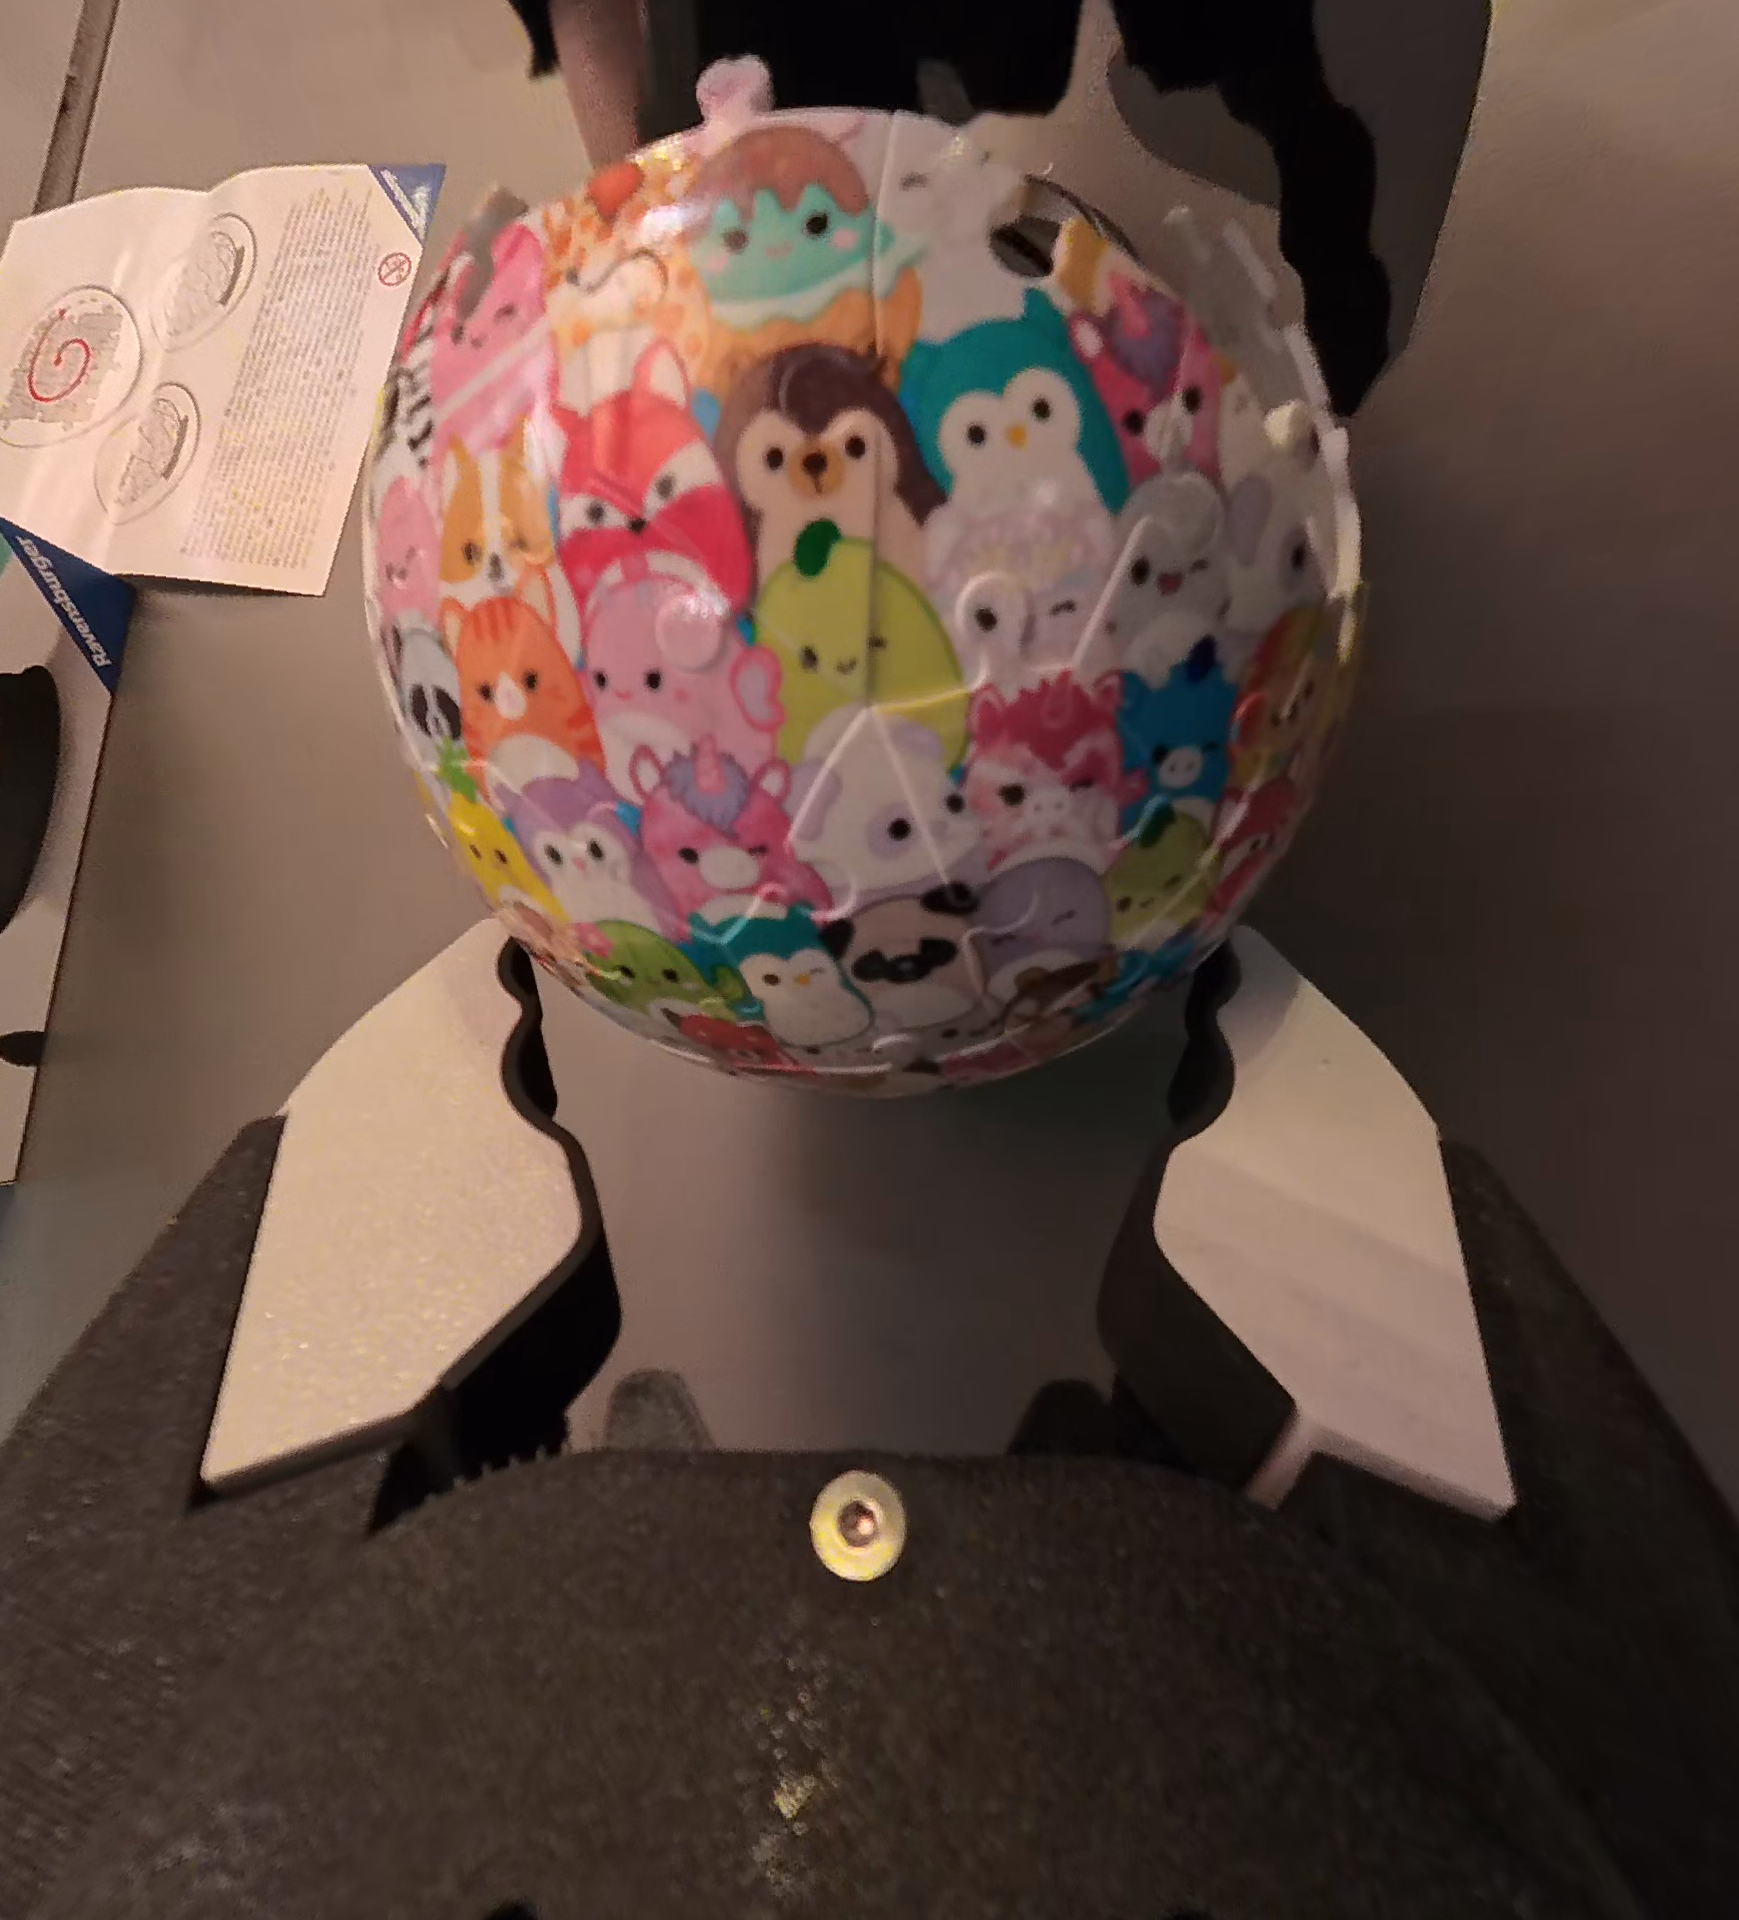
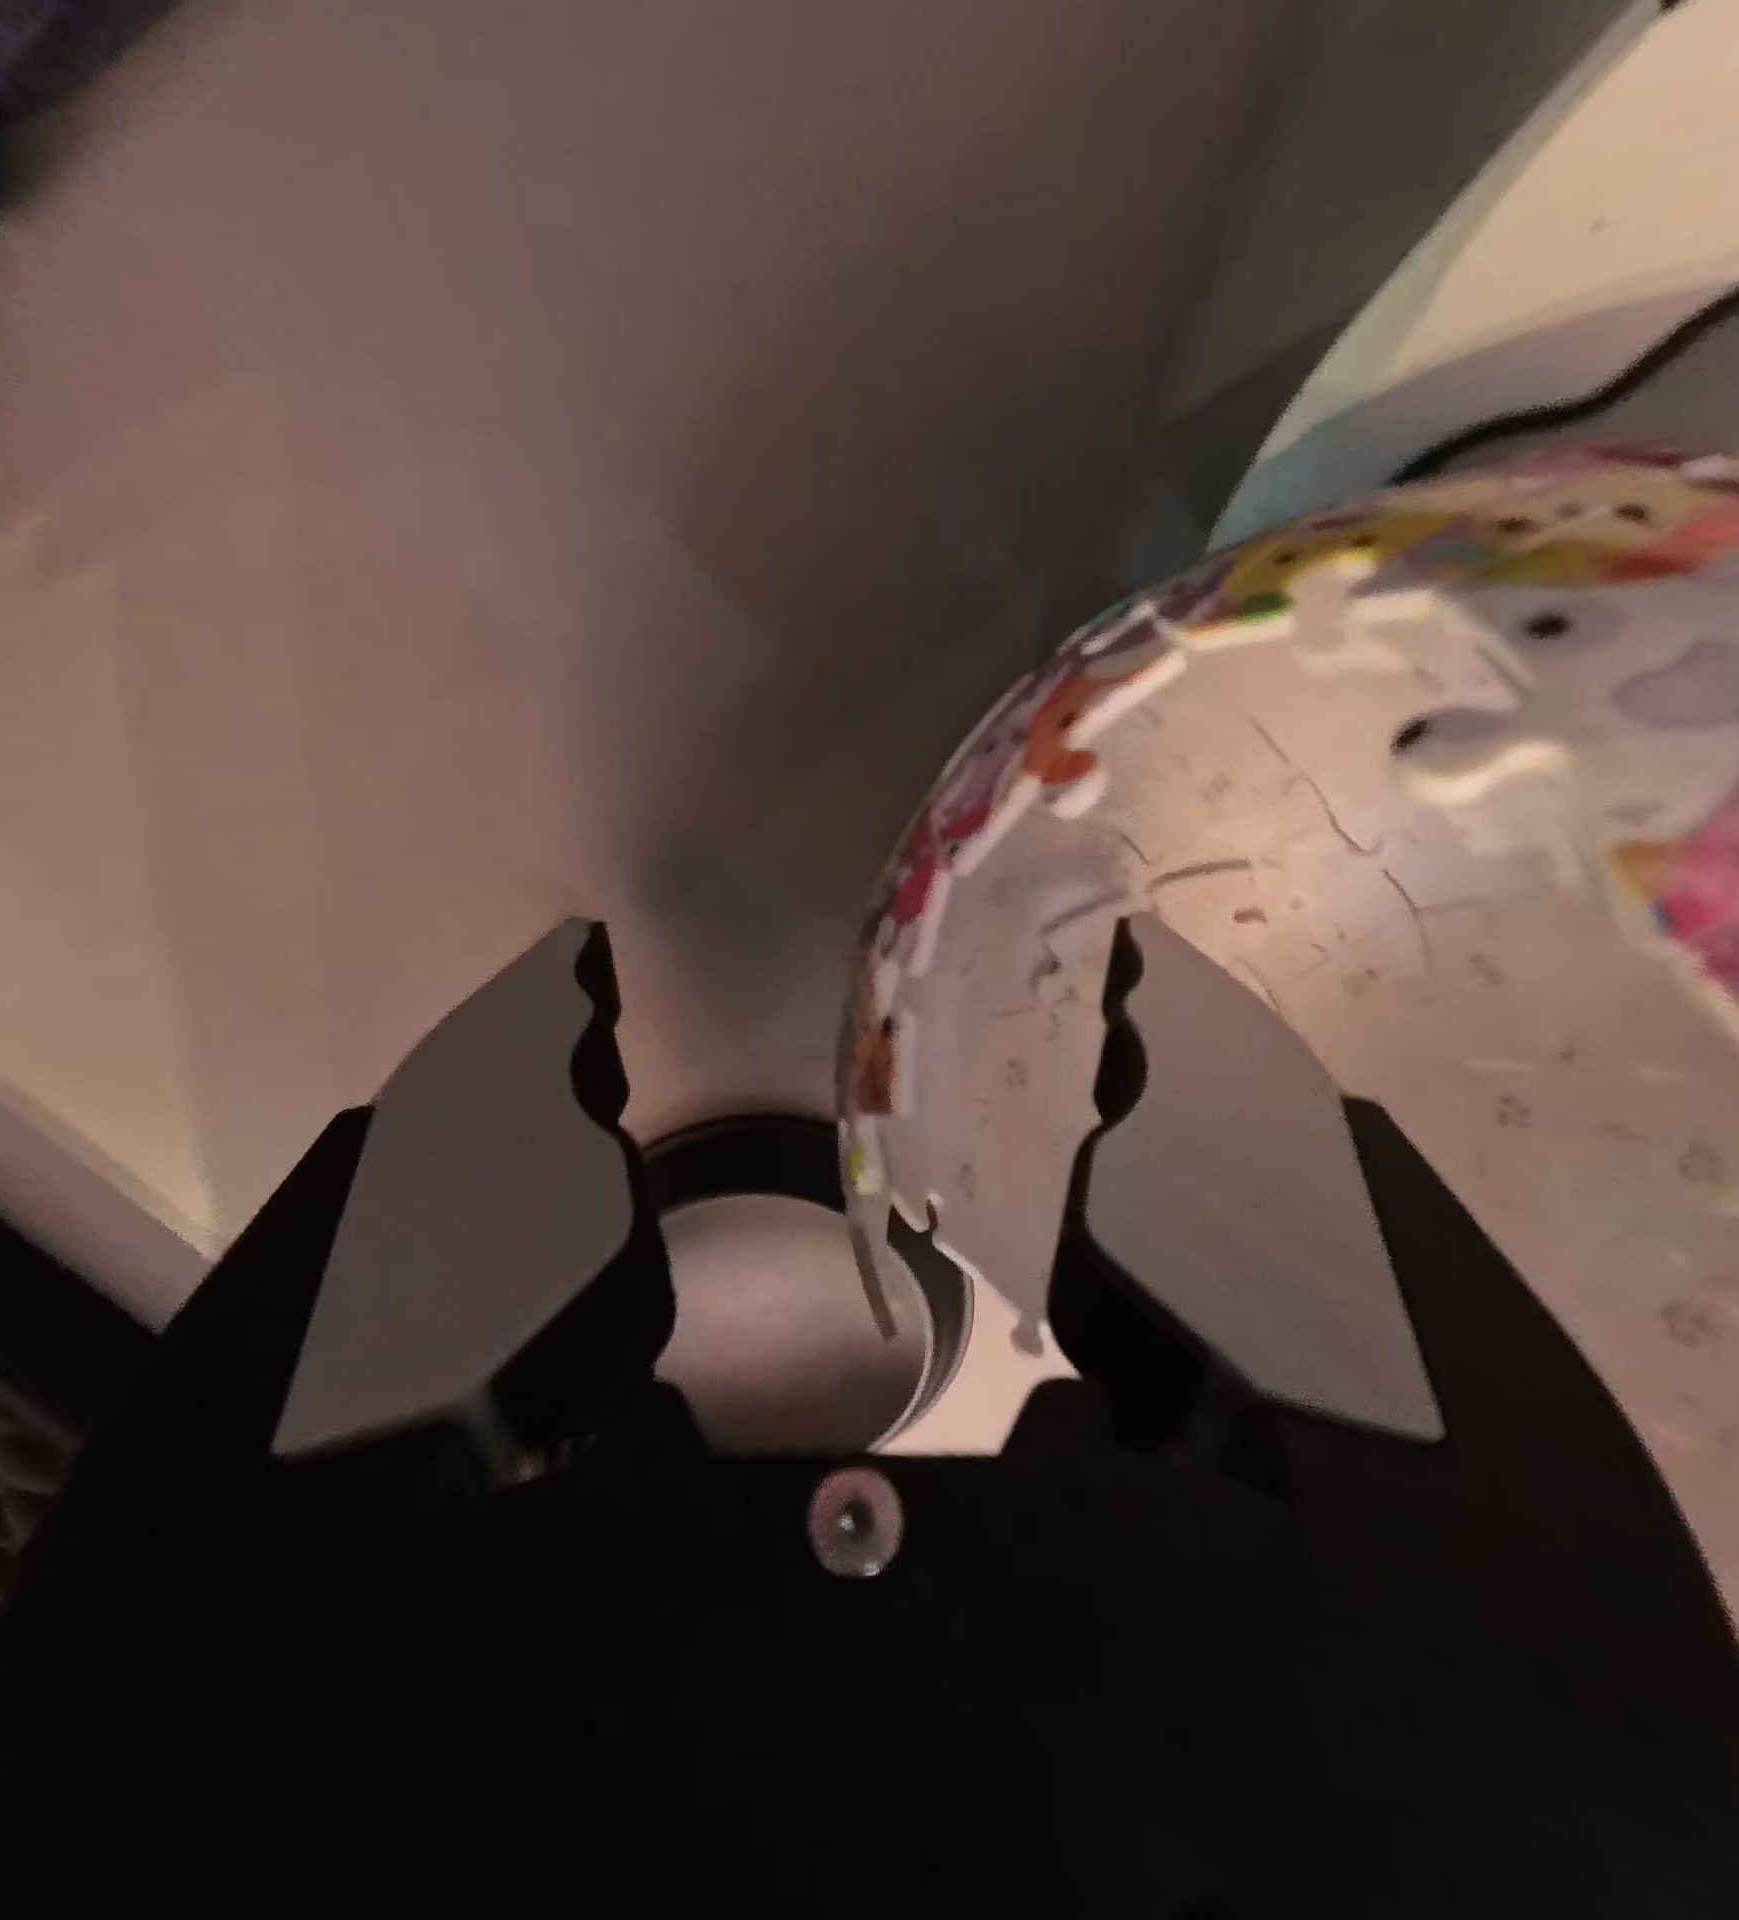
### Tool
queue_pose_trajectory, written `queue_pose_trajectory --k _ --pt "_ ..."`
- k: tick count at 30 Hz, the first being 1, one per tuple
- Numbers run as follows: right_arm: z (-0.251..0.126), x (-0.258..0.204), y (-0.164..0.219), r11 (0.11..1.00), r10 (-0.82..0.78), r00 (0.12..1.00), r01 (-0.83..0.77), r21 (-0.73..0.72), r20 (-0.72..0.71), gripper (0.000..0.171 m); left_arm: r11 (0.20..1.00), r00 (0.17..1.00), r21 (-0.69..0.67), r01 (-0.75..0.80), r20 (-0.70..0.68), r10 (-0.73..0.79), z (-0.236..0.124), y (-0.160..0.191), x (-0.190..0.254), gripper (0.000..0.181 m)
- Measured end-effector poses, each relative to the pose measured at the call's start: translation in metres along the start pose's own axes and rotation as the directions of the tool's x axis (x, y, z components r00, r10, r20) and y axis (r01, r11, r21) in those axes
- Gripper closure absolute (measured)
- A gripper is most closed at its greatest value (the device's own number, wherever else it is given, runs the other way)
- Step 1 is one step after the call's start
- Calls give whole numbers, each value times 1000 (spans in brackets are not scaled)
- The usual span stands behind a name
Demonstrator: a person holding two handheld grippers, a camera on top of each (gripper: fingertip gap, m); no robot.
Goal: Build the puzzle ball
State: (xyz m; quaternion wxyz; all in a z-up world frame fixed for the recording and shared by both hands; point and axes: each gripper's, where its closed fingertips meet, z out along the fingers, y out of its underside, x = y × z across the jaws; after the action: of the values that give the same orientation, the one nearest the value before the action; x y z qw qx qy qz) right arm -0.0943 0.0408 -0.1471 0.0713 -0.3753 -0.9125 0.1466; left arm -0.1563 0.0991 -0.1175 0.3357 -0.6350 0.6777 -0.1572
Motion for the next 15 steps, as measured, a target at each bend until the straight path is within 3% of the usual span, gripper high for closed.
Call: queue_pose_trajectory --k 7,15 --pt "2 3 6 996 77 996 -78 -32 -44 49 1000 1000 3 -7 0 7 1 -2 -2 66" --pt "10 4 15 996 -32 999 28 -89 -44 38 1000 1000 -7 -17 7 17 2 -1 -2 66"
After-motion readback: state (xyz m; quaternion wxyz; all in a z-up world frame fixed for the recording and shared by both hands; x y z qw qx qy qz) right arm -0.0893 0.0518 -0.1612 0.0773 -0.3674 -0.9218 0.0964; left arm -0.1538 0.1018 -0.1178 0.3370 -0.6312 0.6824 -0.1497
